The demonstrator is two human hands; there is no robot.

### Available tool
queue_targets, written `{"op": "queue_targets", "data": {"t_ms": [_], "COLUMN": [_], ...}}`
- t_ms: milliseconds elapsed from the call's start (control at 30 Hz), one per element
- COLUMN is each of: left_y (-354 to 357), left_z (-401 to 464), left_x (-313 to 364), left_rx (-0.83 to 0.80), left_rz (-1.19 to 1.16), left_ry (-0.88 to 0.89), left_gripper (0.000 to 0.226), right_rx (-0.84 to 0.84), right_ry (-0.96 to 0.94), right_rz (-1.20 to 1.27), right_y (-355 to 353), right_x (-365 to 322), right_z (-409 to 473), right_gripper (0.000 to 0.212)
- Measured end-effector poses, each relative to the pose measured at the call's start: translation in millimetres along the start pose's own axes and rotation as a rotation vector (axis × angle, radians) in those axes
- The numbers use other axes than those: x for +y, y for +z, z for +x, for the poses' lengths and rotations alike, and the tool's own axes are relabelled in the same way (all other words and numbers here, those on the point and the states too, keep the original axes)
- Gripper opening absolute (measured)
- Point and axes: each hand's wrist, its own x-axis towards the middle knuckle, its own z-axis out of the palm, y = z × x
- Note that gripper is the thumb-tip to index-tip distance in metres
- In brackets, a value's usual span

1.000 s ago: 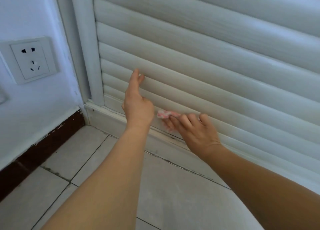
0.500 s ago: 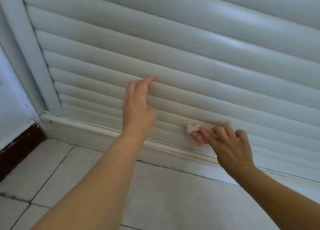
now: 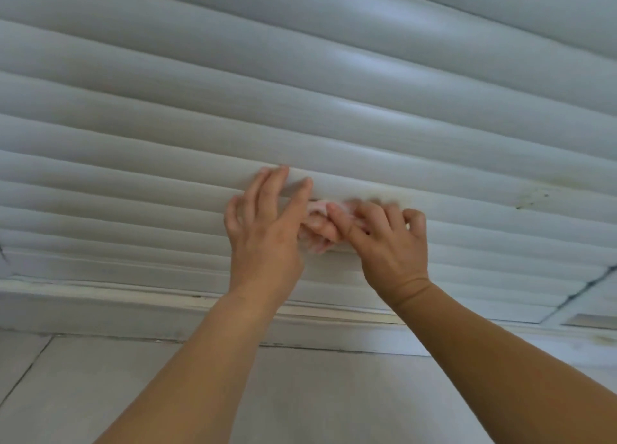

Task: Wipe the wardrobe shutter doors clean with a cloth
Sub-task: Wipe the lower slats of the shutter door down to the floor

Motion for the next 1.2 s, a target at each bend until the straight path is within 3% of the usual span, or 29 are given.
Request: {"op": "queue_targets", "data": {"t_ms": [100,200,333,467,533,733,900,1000,1200], "left_y": [4,7,8,6,3,-6,-4,-2,-1], "left_z": [-4,-6,-8,-9,-8,-2,-5,-6,-6], "left_x": [-2,-2,4,9,13,8,7,11,15], "left_rx": [-0.030,-0.012,-0.024,-0.050,-0.070,-0.096,-0.070,-0.066,-0.059], "left_rz": [0.100,0.122,0.120,0.089,0.069,0.043,0.064,0.075,0.077], "left_ry": [0.020,0.015,-0.030,-0.078,-0.099,-0.110,-0.081,-0.108,-0.146], "left_gripper": [0.075,0.076,0.085,0.089,0.092,0.083,0.083,0.090,0.091], "right_rx": [-0.035,-0.067,-0.024,0.136,0.063,-0.146,-0.229,-0.265,-0.316], "right_ry": [0.092,0.304,0.797,1.329,1.234,0.692,0.386,0.464,0.889], "right_rz": [-0.053,-0.043,0.120,0.579,0.493,0.386,0.265,0.210,0.293], "right_y": [-1,-6,-4,-3,-4,-3,6,5,-1], "right_x": [34,59,50,11,-13,-90,-82,-58,-33], "right_z": [-32,-62,-74,-39,-23,-1,-19,-30,-36], "right_gripper": [0.057,0.056,0.039,0.033,0.039,0.049,0.055,0.055,0.061]}}
